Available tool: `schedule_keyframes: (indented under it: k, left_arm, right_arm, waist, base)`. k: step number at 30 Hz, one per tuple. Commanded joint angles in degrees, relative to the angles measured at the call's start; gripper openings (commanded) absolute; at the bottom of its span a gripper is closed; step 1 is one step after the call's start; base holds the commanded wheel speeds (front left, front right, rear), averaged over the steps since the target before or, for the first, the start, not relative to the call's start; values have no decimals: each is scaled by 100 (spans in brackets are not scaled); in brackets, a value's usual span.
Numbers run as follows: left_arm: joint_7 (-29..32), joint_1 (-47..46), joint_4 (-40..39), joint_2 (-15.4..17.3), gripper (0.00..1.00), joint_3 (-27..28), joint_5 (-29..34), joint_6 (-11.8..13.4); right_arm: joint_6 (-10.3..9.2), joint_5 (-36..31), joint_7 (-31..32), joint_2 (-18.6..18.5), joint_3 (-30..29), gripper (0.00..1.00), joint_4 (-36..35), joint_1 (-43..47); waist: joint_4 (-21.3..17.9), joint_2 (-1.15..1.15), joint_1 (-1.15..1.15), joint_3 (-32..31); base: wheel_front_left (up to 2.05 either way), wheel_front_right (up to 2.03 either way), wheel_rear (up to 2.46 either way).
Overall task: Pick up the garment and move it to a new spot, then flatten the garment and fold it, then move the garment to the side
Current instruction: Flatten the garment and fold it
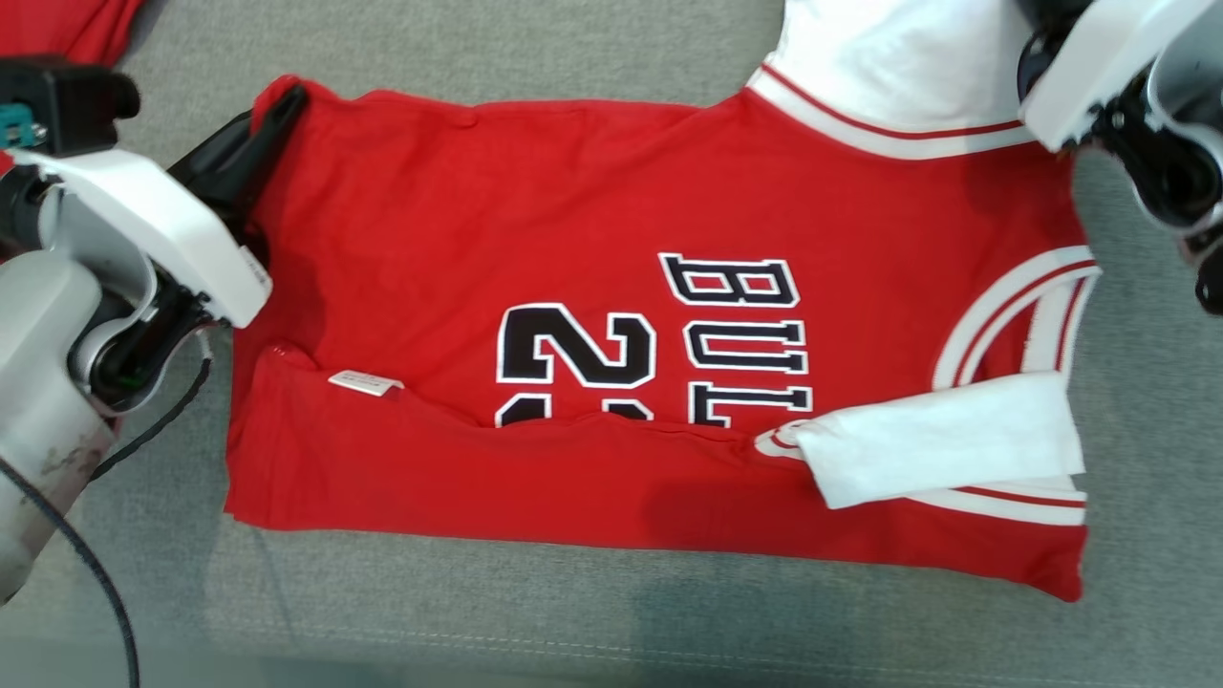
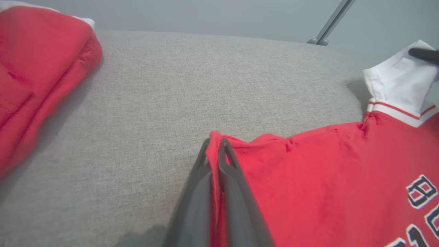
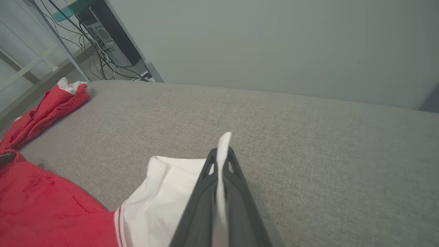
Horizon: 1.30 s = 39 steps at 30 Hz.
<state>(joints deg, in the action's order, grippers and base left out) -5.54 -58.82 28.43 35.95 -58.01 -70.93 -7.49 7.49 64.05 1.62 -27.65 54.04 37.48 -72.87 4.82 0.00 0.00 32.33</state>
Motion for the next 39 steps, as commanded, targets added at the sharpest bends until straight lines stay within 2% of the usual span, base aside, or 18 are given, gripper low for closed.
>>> schedule_keyframes:
  k: [1, 10, 17, 24, 39]
  left_arm:
    - [-78, 41, -9, 364, 0, 168, -106, 0]
    - [-207, 481, 35, 852, 0, -46, -590, 0]
    - [-255, 795, -125, 1123, 0, -309, -824, 0]
    - [-283, 1026, -243, 1304, 0, -655, -870, 0]
    - [-383, 1303, -479, 1611, 0, -1323, -669, 0]
  right_arm:
    - [0, 158, 53, -145, 44, 0, -261, 344]
    - [0, 924, 358, -1009, 492, 0, -1700, 1041]
    - [0, 1388, 409, -1483, 757, 0, -2376, 1629]
    - [0, 1707, 286, -1694, 976, 0, -2839, 2220]
    - [0, 2109, 28, -1885, 1206, 0, -3276, 3051]
  waist:
    - [-174, 0, 0, -180]
    - [-531, 0, 0, -550]
    - [-651, 0, 0, -766]
    - [-705, 0, 0, -997]
    - [-692, 0, 0, -1371]
  base:
    - [0, 0, 0]
    - [0, 0, 0]
    - [0, 0, 0]
    - [0, 0, 0]
    - [0, 0, 0]
